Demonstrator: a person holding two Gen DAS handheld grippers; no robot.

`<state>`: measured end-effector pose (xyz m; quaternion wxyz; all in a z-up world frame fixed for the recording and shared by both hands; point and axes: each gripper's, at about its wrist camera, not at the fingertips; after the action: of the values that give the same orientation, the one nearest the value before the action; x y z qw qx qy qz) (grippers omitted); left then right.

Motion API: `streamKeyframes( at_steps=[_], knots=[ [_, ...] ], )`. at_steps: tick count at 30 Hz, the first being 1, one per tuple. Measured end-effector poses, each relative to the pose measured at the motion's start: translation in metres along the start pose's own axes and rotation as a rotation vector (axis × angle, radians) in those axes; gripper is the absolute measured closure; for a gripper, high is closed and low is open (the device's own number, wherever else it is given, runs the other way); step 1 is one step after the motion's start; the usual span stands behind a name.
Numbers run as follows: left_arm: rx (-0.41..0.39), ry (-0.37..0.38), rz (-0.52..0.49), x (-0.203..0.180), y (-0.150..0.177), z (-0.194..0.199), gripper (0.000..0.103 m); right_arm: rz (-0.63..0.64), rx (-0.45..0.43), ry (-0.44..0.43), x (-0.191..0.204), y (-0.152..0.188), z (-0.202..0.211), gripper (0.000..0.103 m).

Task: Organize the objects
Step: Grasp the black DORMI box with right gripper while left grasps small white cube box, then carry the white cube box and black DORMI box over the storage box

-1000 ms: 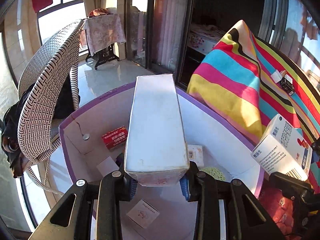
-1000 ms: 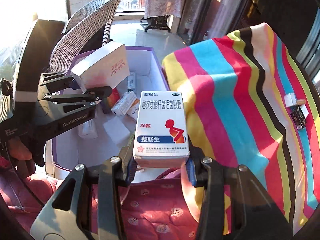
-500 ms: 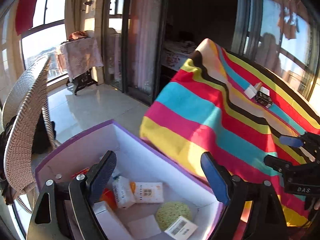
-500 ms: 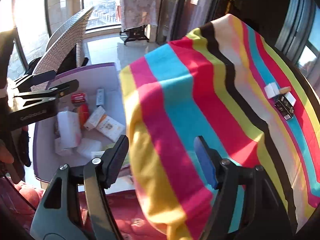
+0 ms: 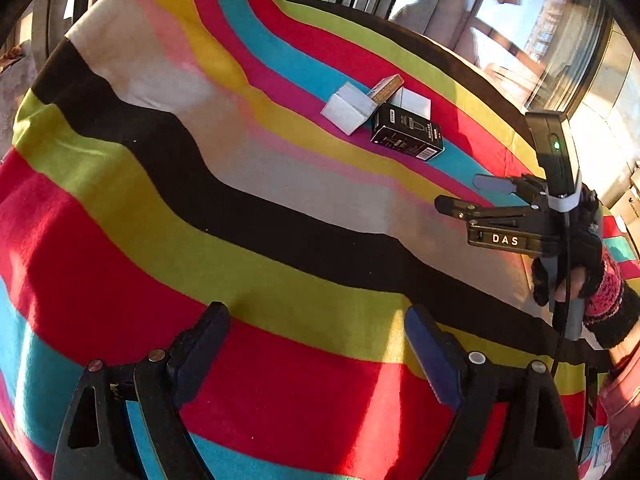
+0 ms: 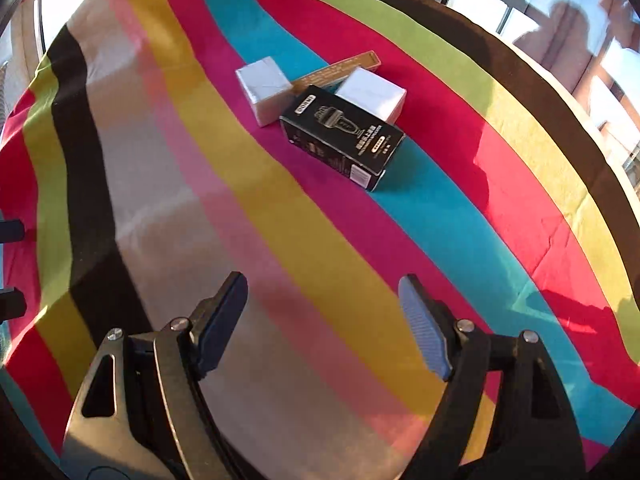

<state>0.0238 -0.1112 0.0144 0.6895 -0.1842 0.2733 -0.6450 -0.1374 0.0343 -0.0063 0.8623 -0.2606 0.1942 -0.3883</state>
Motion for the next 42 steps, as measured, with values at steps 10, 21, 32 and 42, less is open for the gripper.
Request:
streamKeyframes(
  at_steps=[10,21,32,42],
  knots=[
    [0.056,0.027,0.042,0.022,-0.074,-0.05,0.012,0.169,-0.046,-0.113,-0.02,-0.073,-0.056,0.014],
    [-0.061,0.015,0.303,0.019,-0.164,-0.101,0.012,0.293,-0.049,-0.181,-0.003,-0.053,-0.028,0.06],
    [-0.071,-0.111,0.192,-0.002,-0.175,-0.131,0.049,0.166,-0.034,-0.211,-0.02,-0.017,0.004,0.06],
    [-0.069,-0.056,0.162,0.01,-0.128,-0.09,0.065,0.017,-0.027,-0.172,-0.016,-0.015,0.012,0.06]
  ],
)
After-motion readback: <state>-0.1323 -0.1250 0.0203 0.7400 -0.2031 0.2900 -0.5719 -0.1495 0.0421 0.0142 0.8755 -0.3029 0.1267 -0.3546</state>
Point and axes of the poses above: each gripper's, at about its wrist camera, not at the fingertips, and z roughly against the way its jaws point, x to its left, y to its underside, and after that the axes turned 10 degrees about -z, right-handed
